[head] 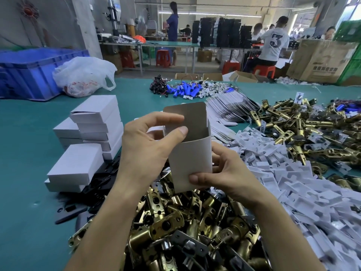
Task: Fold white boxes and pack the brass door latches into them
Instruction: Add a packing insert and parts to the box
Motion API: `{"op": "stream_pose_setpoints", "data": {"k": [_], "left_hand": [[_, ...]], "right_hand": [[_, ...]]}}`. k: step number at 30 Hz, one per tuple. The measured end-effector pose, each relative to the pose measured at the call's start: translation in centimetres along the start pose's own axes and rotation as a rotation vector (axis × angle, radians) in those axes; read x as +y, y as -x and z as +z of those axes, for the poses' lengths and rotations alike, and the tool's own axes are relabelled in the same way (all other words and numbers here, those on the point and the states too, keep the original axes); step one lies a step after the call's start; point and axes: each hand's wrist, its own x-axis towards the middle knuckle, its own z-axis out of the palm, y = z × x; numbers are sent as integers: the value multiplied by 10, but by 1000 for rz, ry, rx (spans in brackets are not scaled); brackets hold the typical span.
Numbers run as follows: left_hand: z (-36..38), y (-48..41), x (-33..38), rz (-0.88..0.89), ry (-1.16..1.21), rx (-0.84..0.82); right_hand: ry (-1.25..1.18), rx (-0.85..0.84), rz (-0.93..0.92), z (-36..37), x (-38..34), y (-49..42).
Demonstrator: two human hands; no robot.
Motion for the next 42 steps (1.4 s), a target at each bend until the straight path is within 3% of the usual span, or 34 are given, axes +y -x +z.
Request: {"op": "stream_pose_setpoints", "data": {"k": [4,6,13,17,22,25,30,39,42], "left_hand": [[4,-1,1,-69,207,9],[4,-1,-2,-113,204,-15],[9,7,-14,-354,141,-433],[10,6,-20,-312,196,-336],[9,3,-18,-338,337,-176],[6,2,-18,-358,372,-111],[7,2,-19,-351,356,-143],[9,3,-20,-364,346,-157],[8,3,-19,-359,322,-170]], "right_hand": [[-9,37,-2,-1,0,1],[-16,64,-9,-3,-2,1],[-18,54,-73,0,-15,2],[77,13,3,-4,-21,4],[525,436,76,-28,-12,4],[779,563,168,-39,-2,7],[1049,521,432,-42,9,7],[1363,514,463,-26,20,1],[1369,507,464,-25,21,-1]]}}
